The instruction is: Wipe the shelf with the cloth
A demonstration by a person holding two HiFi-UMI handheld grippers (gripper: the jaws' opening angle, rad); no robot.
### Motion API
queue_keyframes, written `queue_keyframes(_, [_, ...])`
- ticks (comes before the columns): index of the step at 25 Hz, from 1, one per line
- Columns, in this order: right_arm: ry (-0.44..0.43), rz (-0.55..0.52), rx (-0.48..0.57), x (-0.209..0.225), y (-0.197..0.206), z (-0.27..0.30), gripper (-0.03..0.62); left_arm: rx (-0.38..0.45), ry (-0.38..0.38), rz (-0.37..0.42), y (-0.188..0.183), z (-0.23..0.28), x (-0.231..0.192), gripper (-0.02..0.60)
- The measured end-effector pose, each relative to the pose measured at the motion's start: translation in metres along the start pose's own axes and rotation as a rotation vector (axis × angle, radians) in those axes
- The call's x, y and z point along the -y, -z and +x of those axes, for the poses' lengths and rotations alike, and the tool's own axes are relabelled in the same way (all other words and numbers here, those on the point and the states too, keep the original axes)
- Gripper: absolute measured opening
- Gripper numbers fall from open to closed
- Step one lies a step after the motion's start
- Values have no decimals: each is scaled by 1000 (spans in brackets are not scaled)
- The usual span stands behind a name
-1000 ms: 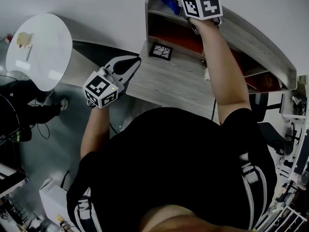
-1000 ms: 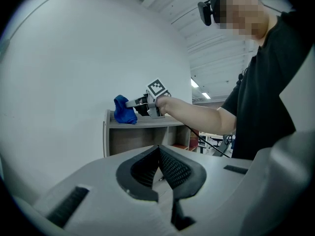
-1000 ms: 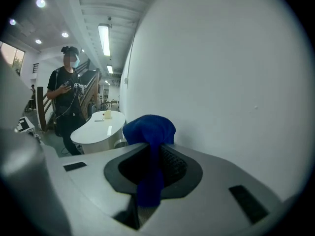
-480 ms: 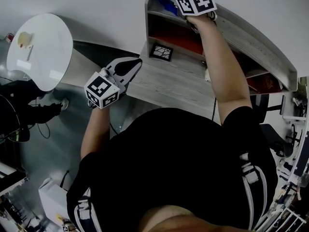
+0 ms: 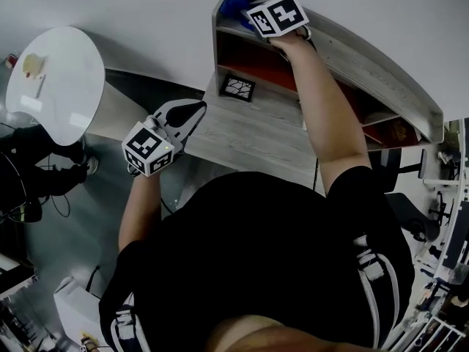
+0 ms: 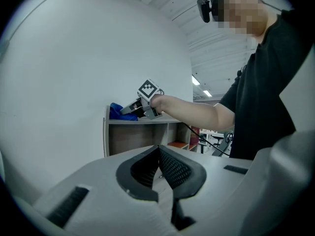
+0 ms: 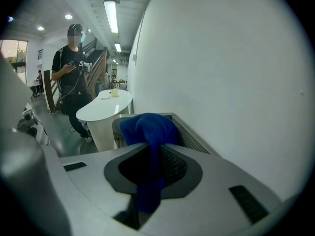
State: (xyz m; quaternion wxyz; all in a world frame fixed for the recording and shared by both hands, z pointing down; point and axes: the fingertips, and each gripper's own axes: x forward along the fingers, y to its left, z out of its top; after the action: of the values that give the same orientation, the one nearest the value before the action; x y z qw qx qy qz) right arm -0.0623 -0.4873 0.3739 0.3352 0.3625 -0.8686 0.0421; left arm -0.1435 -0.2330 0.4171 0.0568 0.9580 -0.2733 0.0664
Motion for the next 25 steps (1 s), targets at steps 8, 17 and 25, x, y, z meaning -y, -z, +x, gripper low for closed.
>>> queue_keyframes(8, [-4,-13,-22,0,3,1,58,4,9,5,-1,4,4,17])
queue_keyframes(17, [0,-2,-24,3,10,-5,58,-4,30,12,-3,14,12,17])
queue_keyframes(25, [14,10,-39,11,24,-18,59,-11,60,17,-2,24,20,17])
